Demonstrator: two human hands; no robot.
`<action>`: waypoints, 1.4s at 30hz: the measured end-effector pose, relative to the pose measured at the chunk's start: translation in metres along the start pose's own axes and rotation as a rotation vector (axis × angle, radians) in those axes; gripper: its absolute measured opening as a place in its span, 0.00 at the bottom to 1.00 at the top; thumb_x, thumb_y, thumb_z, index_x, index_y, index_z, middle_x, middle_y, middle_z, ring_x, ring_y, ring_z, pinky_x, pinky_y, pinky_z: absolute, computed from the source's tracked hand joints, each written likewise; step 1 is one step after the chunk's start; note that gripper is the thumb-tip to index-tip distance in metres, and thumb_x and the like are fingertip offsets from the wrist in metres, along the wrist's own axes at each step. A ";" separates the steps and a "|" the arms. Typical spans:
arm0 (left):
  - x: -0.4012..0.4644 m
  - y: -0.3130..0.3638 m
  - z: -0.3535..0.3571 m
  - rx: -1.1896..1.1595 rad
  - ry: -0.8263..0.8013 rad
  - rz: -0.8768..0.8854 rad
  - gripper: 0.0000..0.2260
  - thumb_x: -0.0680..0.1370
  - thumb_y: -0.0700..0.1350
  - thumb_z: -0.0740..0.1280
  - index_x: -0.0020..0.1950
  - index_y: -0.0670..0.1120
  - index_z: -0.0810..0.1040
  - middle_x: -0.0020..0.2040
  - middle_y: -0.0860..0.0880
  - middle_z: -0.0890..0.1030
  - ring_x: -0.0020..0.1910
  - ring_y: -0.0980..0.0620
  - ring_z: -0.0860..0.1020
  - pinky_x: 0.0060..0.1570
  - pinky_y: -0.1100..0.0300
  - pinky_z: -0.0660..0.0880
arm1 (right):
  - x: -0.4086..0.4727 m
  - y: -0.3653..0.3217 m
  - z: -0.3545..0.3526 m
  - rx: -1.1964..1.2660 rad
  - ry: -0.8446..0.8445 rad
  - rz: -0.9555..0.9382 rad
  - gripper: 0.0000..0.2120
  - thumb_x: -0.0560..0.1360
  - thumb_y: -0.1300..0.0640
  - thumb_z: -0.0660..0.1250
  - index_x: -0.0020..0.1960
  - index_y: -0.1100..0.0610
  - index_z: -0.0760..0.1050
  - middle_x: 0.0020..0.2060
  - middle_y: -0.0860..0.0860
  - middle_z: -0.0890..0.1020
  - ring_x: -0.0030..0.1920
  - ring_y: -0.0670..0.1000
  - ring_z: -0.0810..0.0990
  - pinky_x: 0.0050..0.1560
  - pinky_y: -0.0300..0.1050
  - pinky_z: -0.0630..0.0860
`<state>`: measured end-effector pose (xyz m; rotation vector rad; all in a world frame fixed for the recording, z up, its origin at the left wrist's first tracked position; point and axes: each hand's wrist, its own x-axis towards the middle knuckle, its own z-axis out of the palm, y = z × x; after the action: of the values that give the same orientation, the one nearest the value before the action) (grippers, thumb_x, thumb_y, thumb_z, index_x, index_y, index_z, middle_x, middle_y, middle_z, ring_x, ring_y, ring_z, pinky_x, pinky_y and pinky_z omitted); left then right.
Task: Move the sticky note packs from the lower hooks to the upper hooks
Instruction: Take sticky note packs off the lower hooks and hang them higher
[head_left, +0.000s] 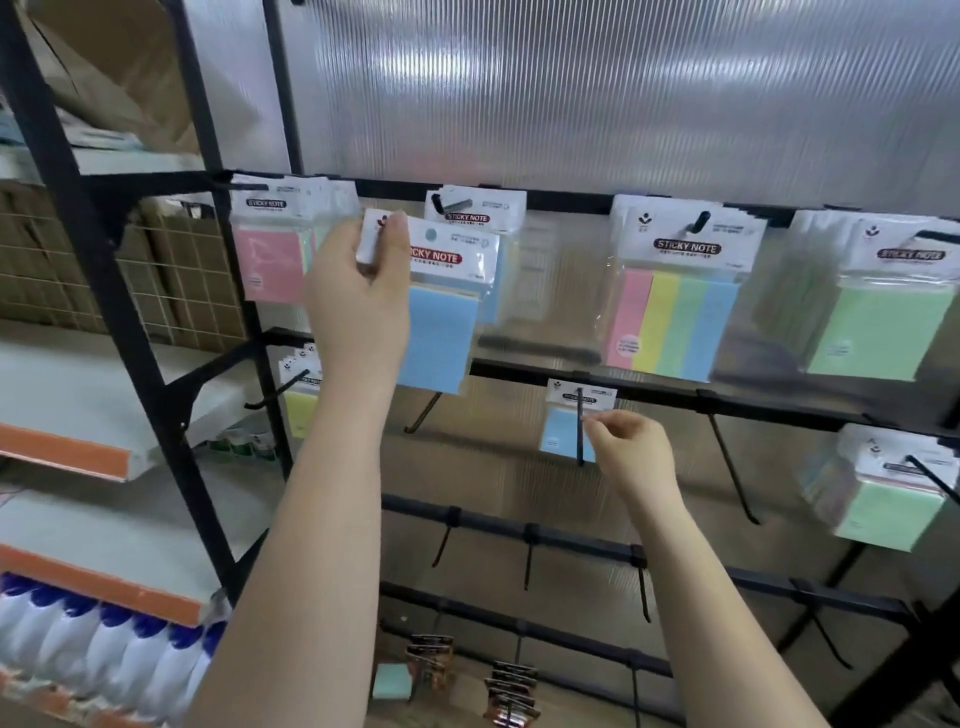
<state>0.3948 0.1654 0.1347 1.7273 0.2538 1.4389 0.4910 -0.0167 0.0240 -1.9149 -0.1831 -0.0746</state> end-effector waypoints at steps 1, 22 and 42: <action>0.004 -0.001 0.005 -0.005 0.017 0.010 0.14 0.80 0.50 0.61 0.35 0.51 0.66 0.34 0.51 0.73 0.33 0.54 0.73 0.35 0.56 0.71 | 0.004 0.000 0.000 -0.014 -0.008 0.000 0.09 0.78 0.57 0.62 0.52 0.56 0.80 0.42 0.46 0.81 0.43 0.45 0.78 0.40 0.39 0.72; 0.044 -0.027 0.023 -0.032 -0.014 0.086 0.13 0.81 0.48 0.61 0.39 0.41 0.70 0.30 0.54 0.66 0.28 0.61 0.67 0.29 0.69 0.63 | 0.011 0.011 0.026 0.113 0.186 0.141 0.07 0.77 0.59 0.63 0.49 0.57 0.80 0.40 0.48 0.80 0.40 0.47 0.76 0.40 0.42 0.72; 0.043 -0.032 0.030 -0.087 0.073 0.139 0.13 0.79 0.47 0.63 0.36 0.46 0.68 0.25 0.60 0.70 0.28 0.62 0.71 0.28 0.72 0.62 | 0.037 0.040 0.038 0.091 0.232 0.224 0.08 0.76 0.62 0.63 0.49 0.63 0.81 0.40 0.54 0.81 0.38 0.49 0.76 0.34 0.39 0.69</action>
<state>0.4458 0.1982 0.1436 1.6511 0.1103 1.5921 0.5330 0.0093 -0.0209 -1.8080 0.1817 -0.1343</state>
